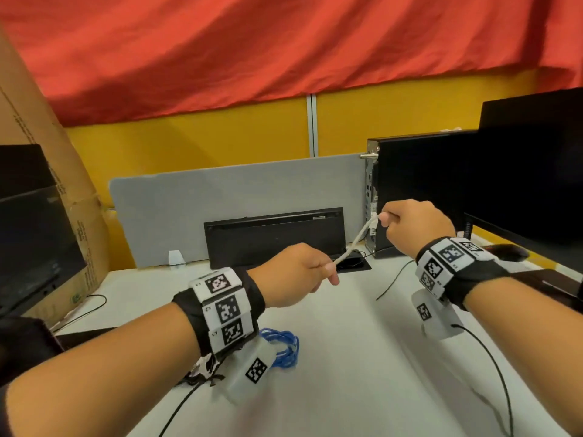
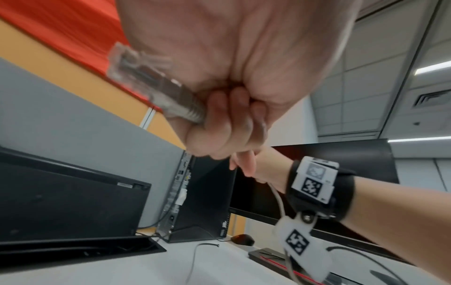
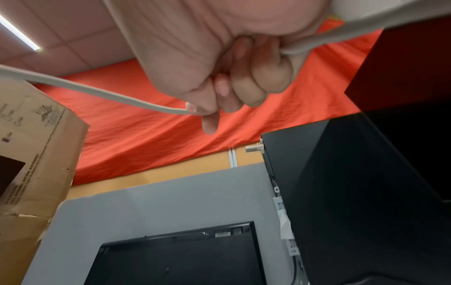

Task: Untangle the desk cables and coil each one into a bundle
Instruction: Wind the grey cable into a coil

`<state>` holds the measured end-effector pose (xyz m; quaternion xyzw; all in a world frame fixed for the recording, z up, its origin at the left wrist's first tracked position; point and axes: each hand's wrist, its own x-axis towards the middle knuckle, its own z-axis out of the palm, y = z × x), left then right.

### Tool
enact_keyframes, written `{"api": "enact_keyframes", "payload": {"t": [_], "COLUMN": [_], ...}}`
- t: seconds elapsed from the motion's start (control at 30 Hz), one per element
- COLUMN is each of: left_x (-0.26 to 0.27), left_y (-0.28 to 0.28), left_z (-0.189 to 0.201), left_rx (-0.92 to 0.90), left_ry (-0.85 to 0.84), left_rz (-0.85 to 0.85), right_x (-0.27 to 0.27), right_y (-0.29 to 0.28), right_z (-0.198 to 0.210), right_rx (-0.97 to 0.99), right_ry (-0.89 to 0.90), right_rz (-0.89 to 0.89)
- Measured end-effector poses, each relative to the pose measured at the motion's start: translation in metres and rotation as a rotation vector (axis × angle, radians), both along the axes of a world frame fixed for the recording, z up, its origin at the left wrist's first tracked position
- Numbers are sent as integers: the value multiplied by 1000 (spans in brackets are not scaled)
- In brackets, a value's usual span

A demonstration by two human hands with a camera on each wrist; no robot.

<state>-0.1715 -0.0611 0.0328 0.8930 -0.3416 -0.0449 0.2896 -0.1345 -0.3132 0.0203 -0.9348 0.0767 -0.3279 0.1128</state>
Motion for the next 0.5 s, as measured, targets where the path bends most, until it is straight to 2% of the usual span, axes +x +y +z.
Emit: {"api": "enact_keyframes", "payload": {"t": [0.13, 0.2, 0.3, 0.37, 0.43, 0.5], "left_x": [-20, -28, -35, -35, -30, -20], "left_y": [-9, -9, -2, 2, 4, 6], "left_z": [-7, -10, -12, -10, -8, -5], "left_rx": [37, -22, -390, -671, -849, -935], "left_ry": [15, 72, 396, 559, 566, 525], "left_rz": [-97, -134, -163, -232, -250, -198], "right_x": [-4, -7, -15, -23, -31, -43], "right_y": [19, 29, 39, 50, 64, 80], "right_z": [-8, -13, -25, -36, -48, -58], "right_rx": [28, 62, 137, 139, 98, 62], "right_ry": [98, 100, 155, 272, 395, 468], "right_rz": [74, 108, 207, 296, 372, 438]}}
